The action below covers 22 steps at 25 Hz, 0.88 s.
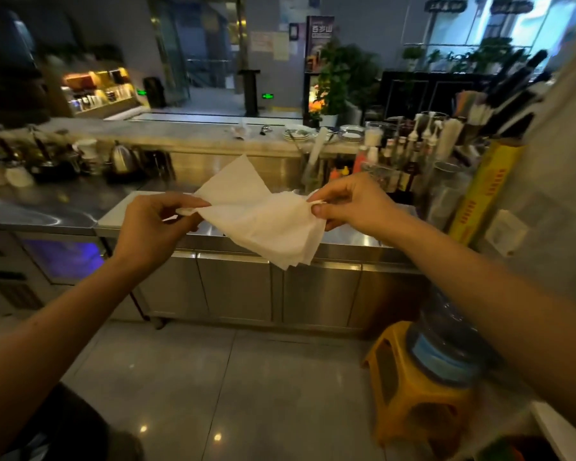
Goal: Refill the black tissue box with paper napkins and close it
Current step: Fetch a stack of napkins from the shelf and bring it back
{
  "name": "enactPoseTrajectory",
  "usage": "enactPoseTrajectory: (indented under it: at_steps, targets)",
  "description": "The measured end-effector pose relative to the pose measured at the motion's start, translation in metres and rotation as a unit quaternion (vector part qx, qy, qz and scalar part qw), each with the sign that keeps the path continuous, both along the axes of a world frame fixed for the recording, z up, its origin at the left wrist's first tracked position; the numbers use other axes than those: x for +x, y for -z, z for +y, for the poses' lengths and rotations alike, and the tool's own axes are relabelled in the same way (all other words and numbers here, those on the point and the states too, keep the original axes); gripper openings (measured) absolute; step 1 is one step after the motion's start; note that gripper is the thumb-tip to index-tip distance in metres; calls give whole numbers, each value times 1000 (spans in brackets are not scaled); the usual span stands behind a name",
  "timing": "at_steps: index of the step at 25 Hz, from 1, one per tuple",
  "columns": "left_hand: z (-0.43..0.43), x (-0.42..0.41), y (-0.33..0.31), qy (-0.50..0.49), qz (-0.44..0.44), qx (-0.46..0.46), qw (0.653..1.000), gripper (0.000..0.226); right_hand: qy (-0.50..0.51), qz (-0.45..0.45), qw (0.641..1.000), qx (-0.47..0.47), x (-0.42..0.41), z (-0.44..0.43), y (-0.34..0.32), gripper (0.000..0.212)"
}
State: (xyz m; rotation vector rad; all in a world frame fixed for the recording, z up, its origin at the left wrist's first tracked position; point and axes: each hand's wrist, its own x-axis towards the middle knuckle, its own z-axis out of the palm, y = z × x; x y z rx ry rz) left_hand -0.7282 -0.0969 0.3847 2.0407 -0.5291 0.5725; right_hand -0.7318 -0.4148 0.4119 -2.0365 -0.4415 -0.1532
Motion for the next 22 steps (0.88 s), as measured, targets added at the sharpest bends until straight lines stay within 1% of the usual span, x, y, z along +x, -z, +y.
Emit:
enactPoseTrajectory:
  at_steps: [5,8,10,13,17,20,22]
  targets:
    - [28,89,27,-5,7,-11,1000,21,-6,9,1000,-12,98,33,18,17]
    - [47,157,45,1,41,-22,999,21,22,26,999,-11,160,52,38,15]
    - [57,197,62,4,61,-13,998,23,44,40,998,-14,195,62,61,13]
    - [70,260,93,-7,108,-30,994,26,66,64,996,-5,247,79,98,11]
    - [73,329,128,4,154,-41,987,33,93,96,991,11,301,84,143,12]
    - [65,390,155,8,173,-25,985,33,127,107,986,24,354,78,178,13]
    - [58,432,169,-12,186,-9,982,30,146,102,984,28,391,77,200,12]
